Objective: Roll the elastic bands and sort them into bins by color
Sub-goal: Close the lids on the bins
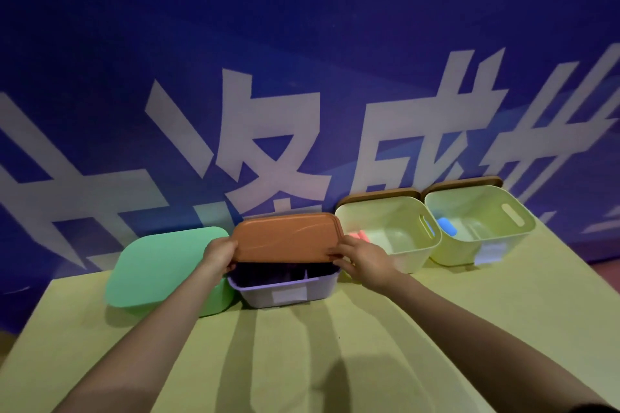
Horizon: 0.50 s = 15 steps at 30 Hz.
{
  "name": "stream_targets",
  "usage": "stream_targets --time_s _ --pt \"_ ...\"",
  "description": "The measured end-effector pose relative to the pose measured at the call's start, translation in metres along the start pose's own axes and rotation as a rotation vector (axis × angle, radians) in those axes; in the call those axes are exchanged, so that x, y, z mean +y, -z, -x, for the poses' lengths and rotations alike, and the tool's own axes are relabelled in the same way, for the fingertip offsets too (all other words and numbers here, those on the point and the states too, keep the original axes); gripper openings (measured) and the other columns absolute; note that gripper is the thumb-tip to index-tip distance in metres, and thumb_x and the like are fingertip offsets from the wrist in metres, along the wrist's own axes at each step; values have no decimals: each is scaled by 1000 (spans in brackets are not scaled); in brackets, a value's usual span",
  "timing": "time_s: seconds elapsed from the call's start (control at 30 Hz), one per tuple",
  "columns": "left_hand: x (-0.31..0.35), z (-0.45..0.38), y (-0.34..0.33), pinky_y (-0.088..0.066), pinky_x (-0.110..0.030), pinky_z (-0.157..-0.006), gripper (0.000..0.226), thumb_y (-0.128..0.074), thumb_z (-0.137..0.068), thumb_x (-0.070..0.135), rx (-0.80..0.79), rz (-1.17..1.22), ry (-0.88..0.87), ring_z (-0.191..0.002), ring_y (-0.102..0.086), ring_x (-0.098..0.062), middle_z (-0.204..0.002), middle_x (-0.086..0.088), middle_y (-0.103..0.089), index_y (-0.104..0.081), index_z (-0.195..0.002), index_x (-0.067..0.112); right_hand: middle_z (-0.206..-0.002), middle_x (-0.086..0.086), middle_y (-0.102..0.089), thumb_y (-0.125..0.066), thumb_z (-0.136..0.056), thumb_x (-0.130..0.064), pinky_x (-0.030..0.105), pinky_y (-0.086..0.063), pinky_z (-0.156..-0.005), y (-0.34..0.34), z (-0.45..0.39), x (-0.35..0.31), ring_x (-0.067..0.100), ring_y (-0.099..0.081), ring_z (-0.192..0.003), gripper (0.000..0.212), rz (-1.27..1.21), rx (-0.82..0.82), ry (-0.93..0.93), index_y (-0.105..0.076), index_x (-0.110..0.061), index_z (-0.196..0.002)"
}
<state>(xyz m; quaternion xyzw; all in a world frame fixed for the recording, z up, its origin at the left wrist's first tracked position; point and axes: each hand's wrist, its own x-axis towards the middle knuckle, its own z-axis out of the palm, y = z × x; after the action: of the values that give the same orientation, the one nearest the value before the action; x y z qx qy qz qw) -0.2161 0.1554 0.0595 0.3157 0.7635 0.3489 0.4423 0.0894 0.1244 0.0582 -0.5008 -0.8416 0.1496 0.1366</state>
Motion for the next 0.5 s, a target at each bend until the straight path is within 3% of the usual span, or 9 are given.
stream_targets --time_s 0.1,0.2,0.37,0.5 --pt "-14 12 -2 -37 -27 -51 20 -41 -88 2 8 -242 -58 -58 -49 -26 -74 -15 -56 -61 -89 5 -124 1 -57 -47 -98 -26 33 -41 -83 -8 7 -5 22 -53 -111 28 47 -84 6 -64 -23 -120" --pt "-25 24 -1 -44 -31 -66 25 -45 -90 8 74 -543 -168 -81 -59 -30 -101 -17 -65 -65 -104 4 -119 4 -57 -46 -96 -20 29 -37 -72 -16 9 -9 23 -53 -109 28 42 -120 -10 -66 -22 -115" --pt "-26 34 1 -43 -37 -91 39 -51 -89 19 253 -865 -273 -114 -50 -32 -123 -15 -51 -56 -126 11 -111 2 -56 -49 -92 -19 27 -38 -73 -15 0 -10 20 -51 -104 28 -8 -136 -33 -68 -25 -111" --pt "-22 29 -6 -39 -39 -95 38 -49 -92 25 264 -882 -374 -121 -42 -29 -130 -13 -47 -52 -128 12 -116 3 -55 -50 -93 -24 31 -43 -79 -15 -9 -6 22 -50 -108 30 14 -140 -59 -63 -22 -121"
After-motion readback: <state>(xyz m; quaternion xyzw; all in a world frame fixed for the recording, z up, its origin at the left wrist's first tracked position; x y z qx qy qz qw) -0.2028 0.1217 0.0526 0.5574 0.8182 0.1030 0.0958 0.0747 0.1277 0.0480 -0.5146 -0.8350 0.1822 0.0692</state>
